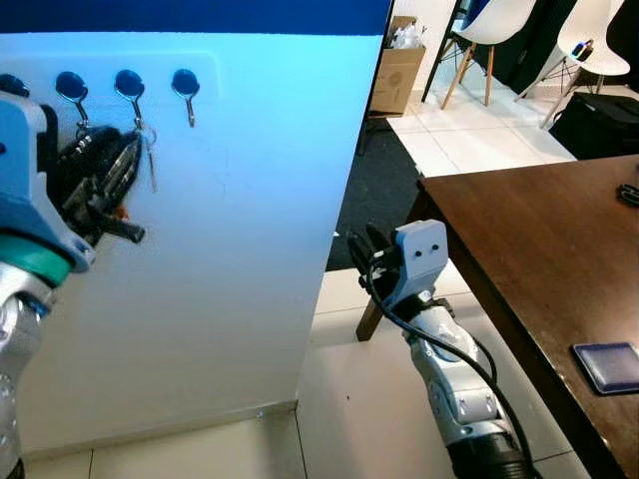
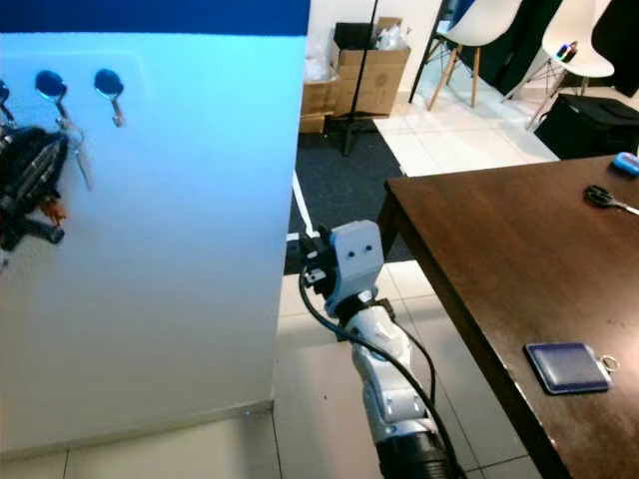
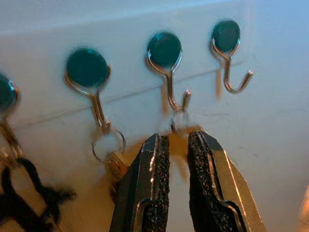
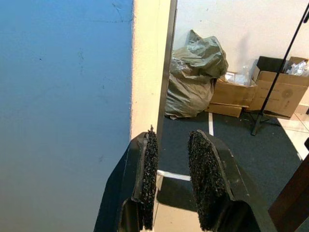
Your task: Hang keys on a hook
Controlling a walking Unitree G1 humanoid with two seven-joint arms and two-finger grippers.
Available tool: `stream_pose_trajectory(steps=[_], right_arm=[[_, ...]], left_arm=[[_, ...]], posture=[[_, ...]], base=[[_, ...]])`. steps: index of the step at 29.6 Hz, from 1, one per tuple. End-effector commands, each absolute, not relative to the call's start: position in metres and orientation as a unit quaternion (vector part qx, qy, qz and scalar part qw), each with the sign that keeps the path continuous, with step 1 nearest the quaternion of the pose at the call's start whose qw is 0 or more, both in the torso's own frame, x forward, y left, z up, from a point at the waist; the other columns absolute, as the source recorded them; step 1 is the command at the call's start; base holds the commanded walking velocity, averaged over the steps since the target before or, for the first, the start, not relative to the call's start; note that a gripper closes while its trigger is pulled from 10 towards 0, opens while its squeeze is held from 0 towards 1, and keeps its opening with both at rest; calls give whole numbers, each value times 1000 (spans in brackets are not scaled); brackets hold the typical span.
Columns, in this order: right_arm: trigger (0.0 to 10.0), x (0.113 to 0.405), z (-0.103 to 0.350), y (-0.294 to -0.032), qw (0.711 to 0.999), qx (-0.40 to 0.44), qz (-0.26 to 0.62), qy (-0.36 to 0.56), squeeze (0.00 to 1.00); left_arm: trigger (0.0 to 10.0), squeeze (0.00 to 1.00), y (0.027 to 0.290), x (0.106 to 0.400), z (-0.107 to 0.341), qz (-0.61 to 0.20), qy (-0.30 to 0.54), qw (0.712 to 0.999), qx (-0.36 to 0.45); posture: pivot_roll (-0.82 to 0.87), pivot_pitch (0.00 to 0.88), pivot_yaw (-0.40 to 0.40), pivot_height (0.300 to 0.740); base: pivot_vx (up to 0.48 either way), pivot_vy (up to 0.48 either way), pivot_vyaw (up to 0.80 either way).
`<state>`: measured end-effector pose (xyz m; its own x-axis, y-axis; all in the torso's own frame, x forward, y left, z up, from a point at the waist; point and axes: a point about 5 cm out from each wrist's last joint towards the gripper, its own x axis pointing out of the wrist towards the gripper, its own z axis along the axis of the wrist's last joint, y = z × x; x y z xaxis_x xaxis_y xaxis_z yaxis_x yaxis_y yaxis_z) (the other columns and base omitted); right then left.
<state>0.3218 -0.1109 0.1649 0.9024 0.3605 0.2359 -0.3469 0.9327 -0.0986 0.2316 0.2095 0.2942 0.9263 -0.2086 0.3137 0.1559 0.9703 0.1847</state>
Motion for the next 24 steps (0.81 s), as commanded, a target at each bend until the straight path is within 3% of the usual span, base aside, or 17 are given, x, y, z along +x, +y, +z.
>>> stream_pose_trajectory(steps=[1,3,9,12,13,15,24], right_arm=[[10000,321,162,-113,976,-25,176,-123,0],[10000,321,162,-113,976,-24,175,-124,0],[10000,321,162,-112,976,-24,176,-124,0],[10000,321,162,-112,976,-24,175,-124,0],[10000,321,162,-112,976,-25,175,-124,0],[10000,321,163,-112,976,-26,173,-128,0],[10000,320,168,-115,977,-25,149,-150,0]], left_arm=[[10000,0,204,224,278,-154,-135,978,43],[10000,0,200,220,270,-191,-118,974,14],[10000,0,203,226,266,-162,-125,979,-22],[10000,0,204,229,265,-133,-128,983,8],[10000,0,203,236,259,-71,-126,988,57],[10000,0,194,242,242,-30,-126,984,123],[10000,0,182,247,194,-1,-58,994,89]], posture=[[10,50,55,740],[10,50,55,740],[4,48,56,740],[3,49,56,740],[5,49,57,740],[0,44,62,740],[-23,40,71,740]], base=[[0,0,0],[0,0,0],[0,0,0],[0,0,0],[0,0,0],[0,0,0],[0,0,0]])
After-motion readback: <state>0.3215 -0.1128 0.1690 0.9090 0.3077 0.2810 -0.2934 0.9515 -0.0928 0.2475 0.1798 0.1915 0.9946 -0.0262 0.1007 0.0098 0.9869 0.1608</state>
